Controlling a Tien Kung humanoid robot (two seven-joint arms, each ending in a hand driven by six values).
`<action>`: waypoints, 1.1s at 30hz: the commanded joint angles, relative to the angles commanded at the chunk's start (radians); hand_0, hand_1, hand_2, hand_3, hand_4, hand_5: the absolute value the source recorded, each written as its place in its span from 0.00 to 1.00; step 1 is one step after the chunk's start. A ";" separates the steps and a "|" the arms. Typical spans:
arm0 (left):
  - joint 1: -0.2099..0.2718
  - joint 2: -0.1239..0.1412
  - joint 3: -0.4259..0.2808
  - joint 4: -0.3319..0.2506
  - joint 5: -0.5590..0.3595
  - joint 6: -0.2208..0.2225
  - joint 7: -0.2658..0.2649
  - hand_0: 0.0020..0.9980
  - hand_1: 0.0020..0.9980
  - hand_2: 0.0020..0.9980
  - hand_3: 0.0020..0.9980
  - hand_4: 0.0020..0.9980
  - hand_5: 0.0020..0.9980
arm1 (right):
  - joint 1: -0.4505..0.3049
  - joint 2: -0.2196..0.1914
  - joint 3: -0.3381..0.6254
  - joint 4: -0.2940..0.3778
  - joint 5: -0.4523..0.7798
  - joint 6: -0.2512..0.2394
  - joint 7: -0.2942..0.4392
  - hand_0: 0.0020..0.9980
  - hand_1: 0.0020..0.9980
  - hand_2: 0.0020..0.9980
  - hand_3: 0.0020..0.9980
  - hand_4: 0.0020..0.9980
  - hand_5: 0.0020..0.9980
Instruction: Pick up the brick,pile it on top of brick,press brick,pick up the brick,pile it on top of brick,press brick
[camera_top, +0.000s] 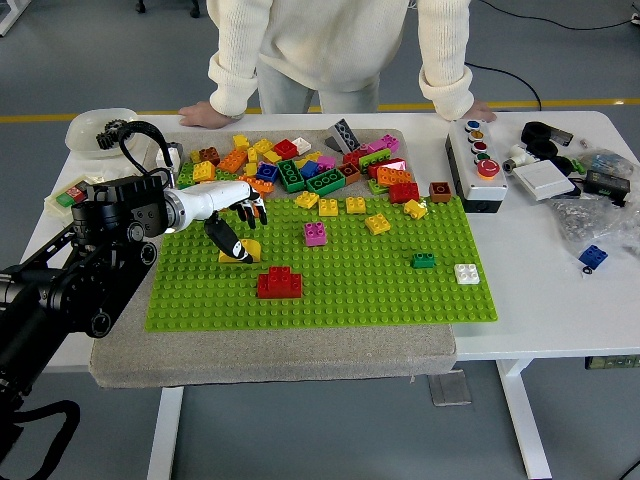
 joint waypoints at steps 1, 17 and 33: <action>0.000 0.001 0.002 0.002 0.000 0.003 -0.001 0.74 0.66 0.58 0.63 1.00 0.10 | 0.000 0.000 0.000 0.000 0.000 0.000 0.000 0.74 0.65 0.72 0.59 0.82 0.33; 0.011 0.011 0.013 0.032 0.000 0.057 -0.009 0.73 0.65 0.57 0.61 1.00 0.09 | 0.000 0.000 0.000 0.000 0.003 -0.001 0.001 0.74 0.65 0.72 0.59 0.82 0.33; 0.023 0.015 0.022 0.049 0.000 0.099 -0.010 0.71 0.62 0.54 0.55 0.97 0.08 | 0.000 0.001 0.000 0.000 0.006 -0.001 0.002 0.74 0.65 0.72 0.59 0.82 0.33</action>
